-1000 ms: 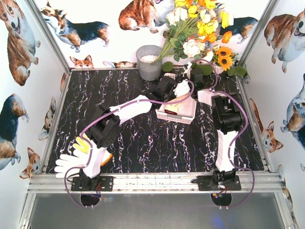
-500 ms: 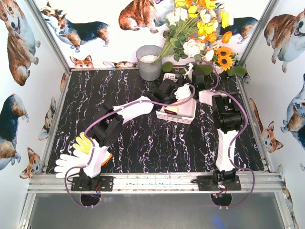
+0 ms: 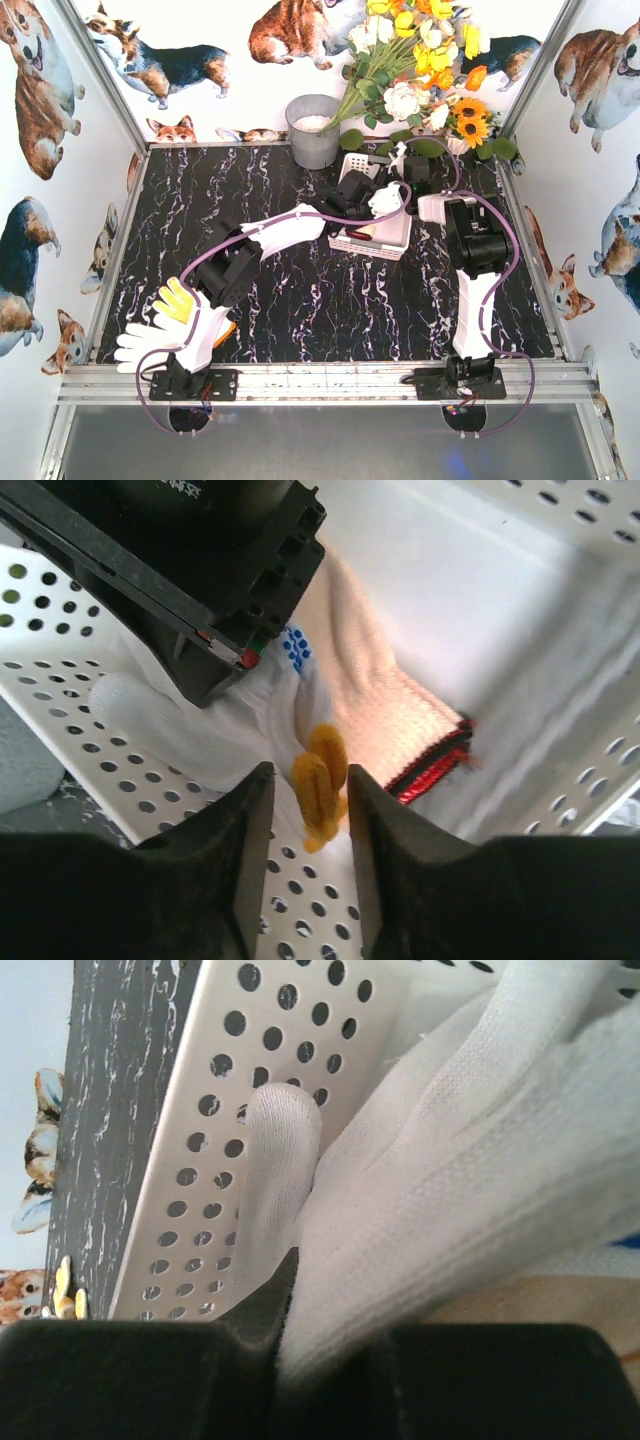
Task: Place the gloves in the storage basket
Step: Place the glove on the glove.
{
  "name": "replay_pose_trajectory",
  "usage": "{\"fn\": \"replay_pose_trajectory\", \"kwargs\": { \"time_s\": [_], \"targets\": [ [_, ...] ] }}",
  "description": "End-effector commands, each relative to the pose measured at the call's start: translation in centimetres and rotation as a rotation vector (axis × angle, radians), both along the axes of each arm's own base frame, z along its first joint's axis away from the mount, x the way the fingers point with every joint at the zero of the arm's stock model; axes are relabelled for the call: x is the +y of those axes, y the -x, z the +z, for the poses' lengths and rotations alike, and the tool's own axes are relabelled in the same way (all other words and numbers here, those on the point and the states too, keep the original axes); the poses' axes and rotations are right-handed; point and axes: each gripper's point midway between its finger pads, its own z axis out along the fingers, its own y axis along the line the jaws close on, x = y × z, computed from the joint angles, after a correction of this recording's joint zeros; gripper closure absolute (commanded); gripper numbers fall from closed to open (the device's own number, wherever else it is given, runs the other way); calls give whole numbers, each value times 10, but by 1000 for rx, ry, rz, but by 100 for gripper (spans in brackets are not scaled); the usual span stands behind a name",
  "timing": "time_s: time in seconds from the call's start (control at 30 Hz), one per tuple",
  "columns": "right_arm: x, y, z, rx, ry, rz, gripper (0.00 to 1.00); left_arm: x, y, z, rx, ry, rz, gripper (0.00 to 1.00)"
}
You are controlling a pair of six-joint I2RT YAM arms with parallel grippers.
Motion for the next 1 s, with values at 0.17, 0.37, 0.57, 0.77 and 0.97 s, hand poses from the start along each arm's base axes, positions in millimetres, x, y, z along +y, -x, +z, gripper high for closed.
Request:
{"fn": "replay_pose_trajectory", "kwargs": {
  "time_s": [0.17, 0.37, 0.57, 0.77, 0.97],
  "targets": [
    [-13, -13, 6, -101, 44, -39, 100, -17, 14, 41, 7, 165, -20, 61],
    [-13, -9, 3, -101, 41, -43, 100, -13, 17, 65, 69, 355, 12, 56],
    [-10, -3, 16, -127, 32, -11, 100, 4, 13, 82, 156, 536, 69, 54],
    [-9, 2, 12, -129, 47, 18, 100, 12, -1, 65, 250, 591, 152, 59],
    [-15, 5, 18, -139, 98, 15, 81, 2, -4, 54, 299, 600, 153, 67]
  ]
}}
